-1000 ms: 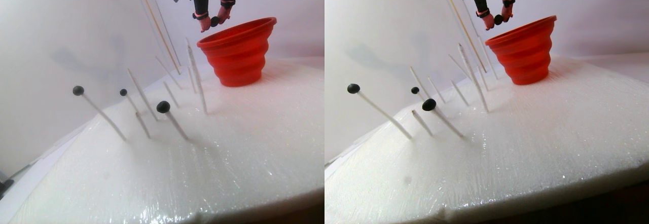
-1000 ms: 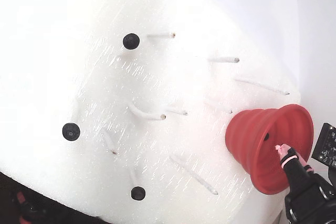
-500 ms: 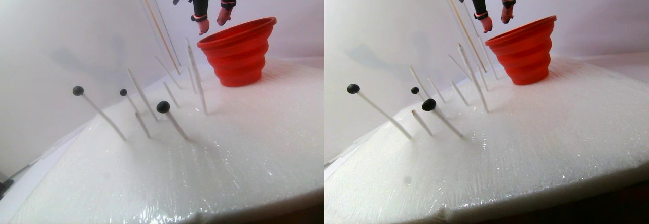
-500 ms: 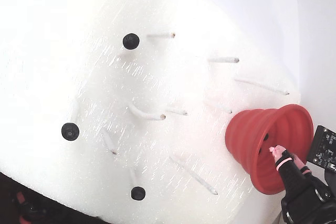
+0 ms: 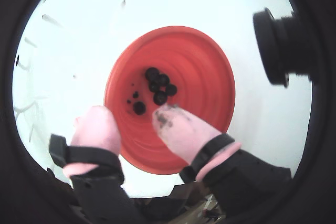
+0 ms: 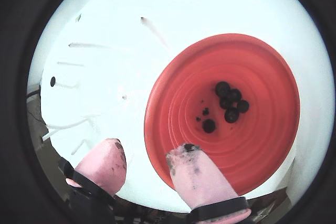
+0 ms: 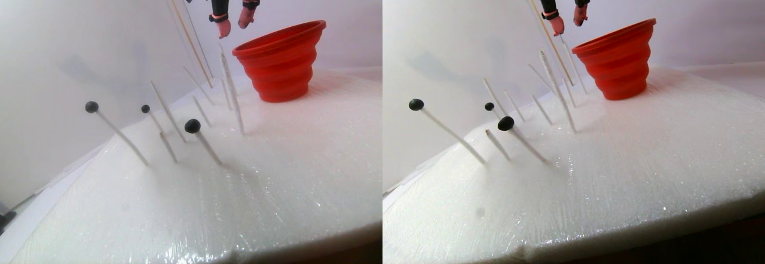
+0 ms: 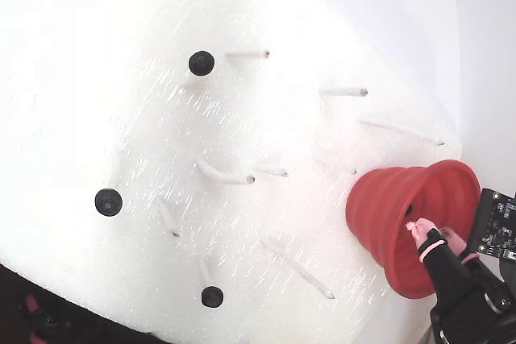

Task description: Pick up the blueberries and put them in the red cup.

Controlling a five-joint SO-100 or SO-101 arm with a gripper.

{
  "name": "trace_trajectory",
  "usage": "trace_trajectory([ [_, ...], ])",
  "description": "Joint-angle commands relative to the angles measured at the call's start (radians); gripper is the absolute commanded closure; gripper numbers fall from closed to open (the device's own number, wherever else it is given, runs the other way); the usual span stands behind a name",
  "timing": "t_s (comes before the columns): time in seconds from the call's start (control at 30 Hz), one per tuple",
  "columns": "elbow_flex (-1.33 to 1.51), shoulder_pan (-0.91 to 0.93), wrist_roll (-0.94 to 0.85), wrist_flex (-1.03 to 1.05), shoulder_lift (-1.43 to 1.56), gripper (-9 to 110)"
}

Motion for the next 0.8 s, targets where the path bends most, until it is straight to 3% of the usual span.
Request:
trace_trajectory([
  [0.0,-0.026,-0.046,-0.011,0.052,0.138,86],
  [0.77,0.078,-0.161,-0.029,0.348,0.350,87],
])
